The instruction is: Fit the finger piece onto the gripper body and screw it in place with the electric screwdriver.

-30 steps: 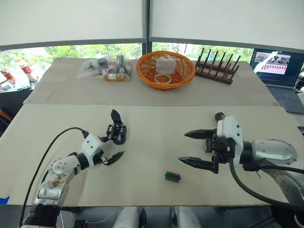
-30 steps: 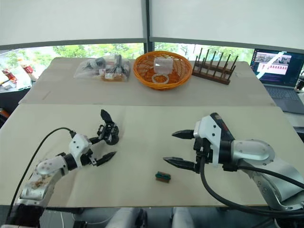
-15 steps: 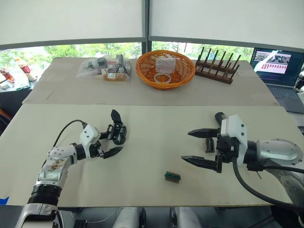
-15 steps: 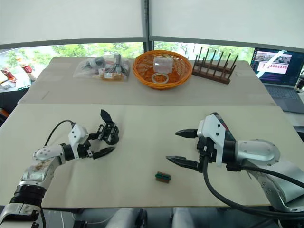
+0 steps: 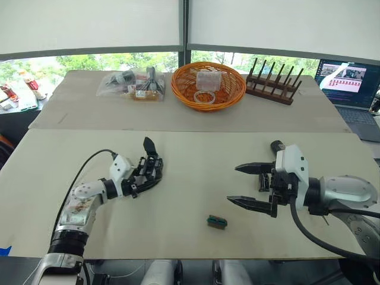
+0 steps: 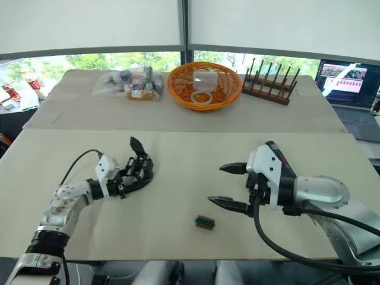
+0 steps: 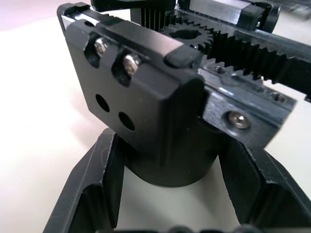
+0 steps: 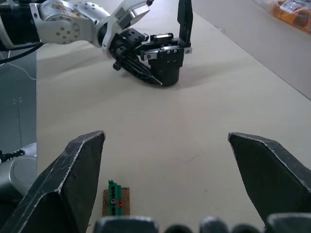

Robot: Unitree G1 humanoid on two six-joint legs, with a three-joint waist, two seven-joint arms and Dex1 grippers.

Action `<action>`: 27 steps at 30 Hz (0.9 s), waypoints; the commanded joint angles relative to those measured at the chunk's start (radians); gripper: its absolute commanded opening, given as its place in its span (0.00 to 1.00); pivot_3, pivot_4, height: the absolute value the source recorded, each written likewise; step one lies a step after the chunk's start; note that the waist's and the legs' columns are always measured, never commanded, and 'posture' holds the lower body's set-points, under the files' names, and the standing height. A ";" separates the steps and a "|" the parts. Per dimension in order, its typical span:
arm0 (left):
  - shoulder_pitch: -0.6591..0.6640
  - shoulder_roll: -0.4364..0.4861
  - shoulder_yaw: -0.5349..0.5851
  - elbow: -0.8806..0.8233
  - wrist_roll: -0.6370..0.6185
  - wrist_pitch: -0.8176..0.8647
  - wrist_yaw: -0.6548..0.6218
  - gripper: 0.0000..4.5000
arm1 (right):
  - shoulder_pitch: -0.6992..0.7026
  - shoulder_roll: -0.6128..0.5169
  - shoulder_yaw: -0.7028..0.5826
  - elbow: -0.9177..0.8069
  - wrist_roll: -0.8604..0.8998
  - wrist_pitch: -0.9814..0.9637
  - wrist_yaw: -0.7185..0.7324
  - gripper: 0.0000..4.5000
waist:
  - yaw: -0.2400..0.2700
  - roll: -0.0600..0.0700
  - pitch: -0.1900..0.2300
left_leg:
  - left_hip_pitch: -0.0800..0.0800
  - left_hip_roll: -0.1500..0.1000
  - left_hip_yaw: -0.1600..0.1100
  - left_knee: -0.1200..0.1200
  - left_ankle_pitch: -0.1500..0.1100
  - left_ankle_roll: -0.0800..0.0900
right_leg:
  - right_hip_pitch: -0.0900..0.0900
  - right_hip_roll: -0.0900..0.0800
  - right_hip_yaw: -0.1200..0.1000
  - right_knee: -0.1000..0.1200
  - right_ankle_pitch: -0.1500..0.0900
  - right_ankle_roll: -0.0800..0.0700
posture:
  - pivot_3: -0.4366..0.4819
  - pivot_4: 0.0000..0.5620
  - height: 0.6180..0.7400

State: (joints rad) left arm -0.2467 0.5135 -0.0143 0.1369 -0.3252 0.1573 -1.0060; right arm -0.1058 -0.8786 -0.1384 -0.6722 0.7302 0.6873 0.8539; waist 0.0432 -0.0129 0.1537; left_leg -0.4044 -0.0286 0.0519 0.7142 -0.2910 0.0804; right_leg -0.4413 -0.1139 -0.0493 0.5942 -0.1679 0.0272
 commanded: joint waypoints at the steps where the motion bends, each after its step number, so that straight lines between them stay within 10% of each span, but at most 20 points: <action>1: -0.010 -0.047 -0.043 -0.232 -0.049 0.072 0.047 0.51 | 0.049 -0.004 -0.078 -0.062 0.025 0.001 -0.027 1.00 | 0.002 0.000 0.000 | -0.001 0.000 0.000 0.000 0.000 0.000 | -0.001 0.000 0.000 0.000 0.000 0.000 | 0.48 0.27 1.00; 12: -0.031 -0.266 -0.307 -0.349 0.161 0.263 0.365 0.51 | 0.184 -0.002 -0.166 -0.157 0.045 0.026 -0.130 1.00 | -0.006 -0.001 0.000 | 0.003 -0.001 0.000 0.000 -0.002 0.005 | 0.002 0.005 0.001 0.001 0.000 0.001 | 0.48 0.27 1.00; 22: -0.027 -0.329 -0.324 -0.270 0.238 0.271 0.485 0.51 | 0.196 -0.002 -0.169 -0.165 0.049 0.024 -0.164 1.00 | -0.004 -0.001 0.001 | 0.003 -0.001 0.000 0.001 0.001 0.007 | 0.003 0.009 0.000 0.001 0.000 0.001 | 0.48 0.27 1.00; 27: 0.033 -0.277 -0.313 -0.304 0.218 0.269 0.437 0.99 | 0.184 -0.008 -0.167 -0.149 0.046 0.021 -0.160 1.00 | -0.004 -0.001 0.001 | 0.003 -0.001 0.000 0.000 0.000 0.007 | 0.003 0.006 0.001 0.001 0.000 0.001 | 0.48 0.27 1.00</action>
State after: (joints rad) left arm -0.2311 0.2236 -0.3424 -0.1446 -0.0943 0.4304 -0.5526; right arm 0.0885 -0.8787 -0.2803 -0.8068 0.7692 0.7178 0.6935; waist 0.0387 -0.0138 0.1542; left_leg -0.4008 -0.0292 0.0520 0.7147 -0.2907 0.0877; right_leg -0.4381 -0.1087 -0.0481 0.5953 -0.1682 0.0278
